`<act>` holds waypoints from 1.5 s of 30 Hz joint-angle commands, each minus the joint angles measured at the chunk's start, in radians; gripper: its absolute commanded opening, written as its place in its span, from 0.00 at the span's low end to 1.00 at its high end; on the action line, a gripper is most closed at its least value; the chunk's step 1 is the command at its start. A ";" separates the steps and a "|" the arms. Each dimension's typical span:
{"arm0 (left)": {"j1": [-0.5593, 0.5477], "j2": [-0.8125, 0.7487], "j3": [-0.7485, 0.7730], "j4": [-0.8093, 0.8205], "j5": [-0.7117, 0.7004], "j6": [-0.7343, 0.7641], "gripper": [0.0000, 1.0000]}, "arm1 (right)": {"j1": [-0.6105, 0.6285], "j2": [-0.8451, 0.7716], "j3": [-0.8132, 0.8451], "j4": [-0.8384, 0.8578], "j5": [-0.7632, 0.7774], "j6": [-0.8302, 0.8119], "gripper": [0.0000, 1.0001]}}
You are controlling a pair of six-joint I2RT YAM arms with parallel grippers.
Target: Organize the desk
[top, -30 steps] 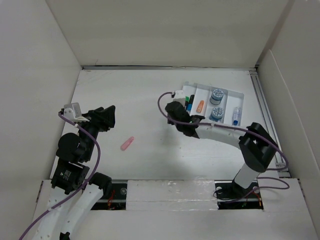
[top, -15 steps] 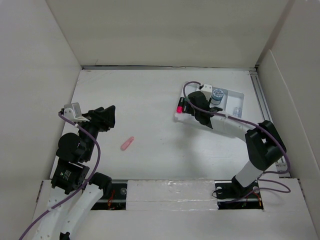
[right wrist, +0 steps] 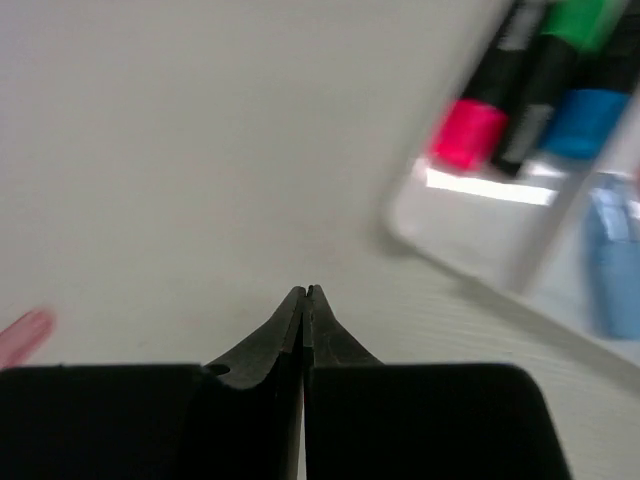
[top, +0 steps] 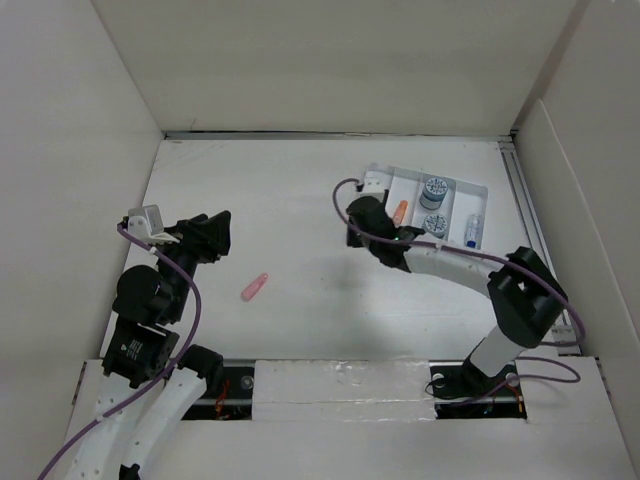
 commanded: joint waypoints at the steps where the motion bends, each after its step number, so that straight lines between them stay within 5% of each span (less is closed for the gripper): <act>1: 0.004 -0.003 0.014 0.042 -0.002 0.015 0.52 | 0.177 0.089 0.121 0.017 -0.167 -0.038 0.03; 2: 0.004 -0.001 0.014 0.037 -0.008 0.015 0.52 | 0.211 0.114 0.141 0.018 -0.185 -0.042 0.05; 4: 0.004 -0.007 0.012 0.035 -0.003 0.015 0.52 | 0.295 0.175 0.189 0.030 -0.257 -0.047 0.27; 5: 0.004 -0.009 0.012 0.042 -0.005 0.015 0.52 | 0.317 0.194 0.201 0.037 -0.257 -0.047 0.27; 6: 0.004 -0.012 0.011 0.042 -0.006 0.015 0.52 | 0.334 0.211 0.215 0.041 -0.274 -0.047 0.48; 9: 0.004 -0.004 0.015 0.036 -0.003 0.015 0.52 | 0.369 0.275 0.270 0.046 -0.320 -0.034 0.75; 12: 0.004 -0.015 0.012 0.042 -0.002 0.015 0.52 | 0.392 0.341 0.327 0.046 -0.351 -0.018 0.81; 38: 0.004 -0.039 0.011 0.043 0.009 0.013 0.52 | 0.464 0.726 0.724 -0.134 -0.172 -0.034 0.85; 41: 0.004 -0.041 0.014 0.037 0.007 0.013 0.52 | 0.475 0.752 0.741 -0.137 -0.110 -0.048 0.82; 45: 0.004 -0.041 0.012 0.039 0.000 0.013 0.52 | 0.507 0.783 0.761 -0.184 0.052 -0.059 0.58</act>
